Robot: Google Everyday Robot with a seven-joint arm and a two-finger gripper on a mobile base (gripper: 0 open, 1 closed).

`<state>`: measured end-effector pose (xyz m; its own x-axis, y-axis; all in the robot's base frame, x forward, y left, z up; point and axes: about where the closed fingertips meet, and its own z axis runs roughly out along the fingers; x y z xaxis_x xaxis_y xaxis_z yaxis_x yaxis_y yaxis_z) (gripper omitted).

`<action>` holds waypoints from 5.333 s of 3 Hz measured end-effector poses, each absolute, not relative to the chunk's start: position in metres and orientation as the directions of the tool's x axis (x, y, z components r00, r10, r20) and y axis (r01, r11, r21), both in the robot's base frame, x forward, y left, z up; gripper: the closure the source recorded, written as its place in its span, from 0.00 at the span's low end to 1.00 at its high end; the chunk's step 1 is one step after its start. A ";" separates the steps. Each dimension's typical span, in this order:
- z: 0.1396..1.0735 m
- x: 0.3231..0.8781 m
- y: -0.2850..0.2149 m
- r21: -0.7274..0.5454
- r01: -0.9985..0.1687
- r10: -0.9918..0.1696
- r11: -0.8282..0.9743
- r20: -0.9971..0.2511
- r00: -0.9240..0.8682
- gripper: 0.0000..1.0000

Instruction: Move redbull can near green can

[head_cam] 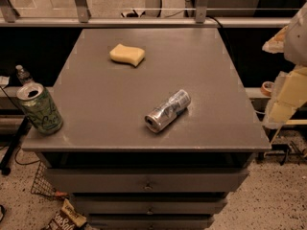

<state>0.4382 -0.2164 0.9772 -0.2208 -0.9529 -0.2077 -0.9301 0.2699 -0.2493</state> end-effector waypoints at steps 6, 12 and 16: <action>0.900 0.509 -0.039 -0.275 -0.870 -0.863 -0.409 -0.195 0.467 0.00; 0.912 0.510 -0.035 -0.236 -0.884 -0.886 -0.403 -0.143 0.442 1.00; 0.933 0.515 0.100 -0.365 -0.668 -0.689 -0.648 -0.092 0.719 1.00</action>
Offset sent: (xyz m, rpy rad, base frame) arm 0.0225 0.0495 -0.0284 0.0364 -0.0271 0.2947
